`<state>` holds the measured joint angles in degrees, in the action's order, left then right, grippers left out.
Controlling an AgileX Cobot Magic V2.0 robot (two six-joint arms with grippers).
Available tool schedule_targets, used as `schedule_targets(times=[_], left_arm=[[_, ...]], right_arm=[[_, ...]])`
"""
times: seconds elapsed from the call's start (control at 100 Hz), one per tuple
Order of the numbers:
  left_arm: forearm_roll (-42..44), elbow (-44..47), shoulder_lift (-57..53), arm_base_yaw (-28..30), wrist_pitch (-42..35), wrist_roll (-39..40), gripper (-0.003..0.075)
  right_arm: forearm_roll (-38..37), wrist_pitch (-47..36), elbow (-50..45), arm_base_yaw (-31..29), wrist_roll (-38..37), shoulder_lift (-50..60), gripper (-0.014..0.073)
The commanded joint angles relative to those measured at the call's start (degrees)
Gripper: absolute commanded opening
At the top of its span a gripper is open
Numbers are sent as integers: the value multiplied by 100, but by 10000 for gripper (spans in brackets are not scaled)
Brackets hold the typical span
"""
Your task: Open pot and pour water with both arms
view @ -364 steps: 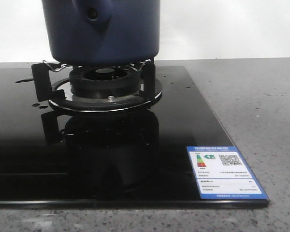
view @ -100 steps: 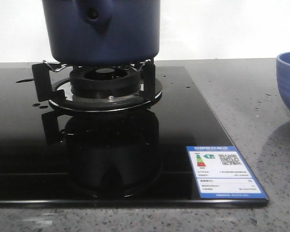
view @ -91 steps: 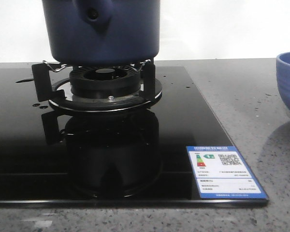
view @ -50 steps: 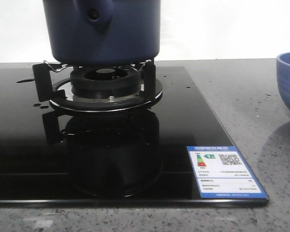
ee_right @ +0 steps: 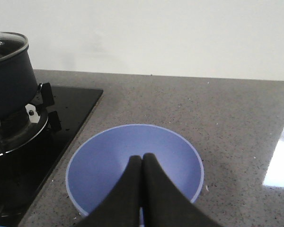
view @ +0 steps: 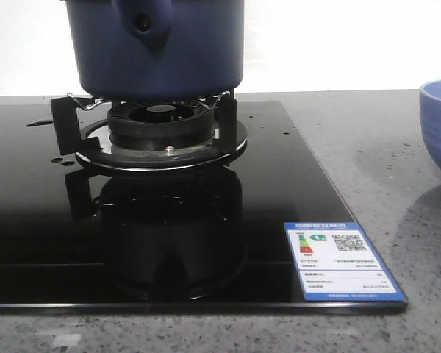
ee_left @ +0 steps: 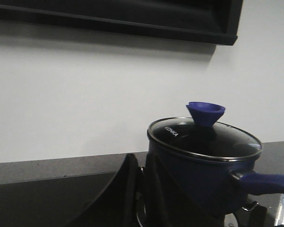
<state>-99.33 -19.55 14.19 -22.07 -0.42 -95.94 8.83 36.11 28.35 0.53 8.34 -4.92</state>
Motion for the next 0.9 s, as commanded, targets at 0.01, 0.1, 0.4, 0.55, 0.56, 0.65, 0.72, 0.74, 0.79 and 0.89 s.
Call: schedule_targets(times=[0.01, 0.1, 0.4, 0.55, 0.56, 0.65, 0.72, 0.74, 0.79, 0.89], left_arm=[[-88, 111, -325, -16, -101, 54, -20], [-88, 287, -493, -16, -90, 54, -20], [-88, 435, -517, -16, -66, 54, -20], [-88, 435, -517, -16, -66, 54, -20], [-88, 435, -517, -16, -66, 54, -20], [-88, 435, -517, -16, -66, 54, -20], [-88, 435, -517, -16, -66, 54, -20], [-88, 435, -517, -16, -66, 54, -20], [-88, 435, -517, -16, -66, 54, -20], [-62, 435, -517, -16, -77, 43, -20]], right_arm=[[-2, -532, -39, -1, 105, 350, -64], [-2, -385, -52, -1, 105, 594, -64], [-2, -409, -52, -1, 105, 644, -64], [-2, -409, -52, -1, 105, 644, -64], [-2, -409, -52, -1, 105, 644, -64], [-2, -409, -52, -1, 105, 644, -64], [-2, -409, -52, -1, 105, 644, -64], [-2, -409, -52, -1, 105, 644, -64], [-2, -409, -52, -1, 105, 644, -64], [-2, -409, -52, -1, 105, 644, -64]])
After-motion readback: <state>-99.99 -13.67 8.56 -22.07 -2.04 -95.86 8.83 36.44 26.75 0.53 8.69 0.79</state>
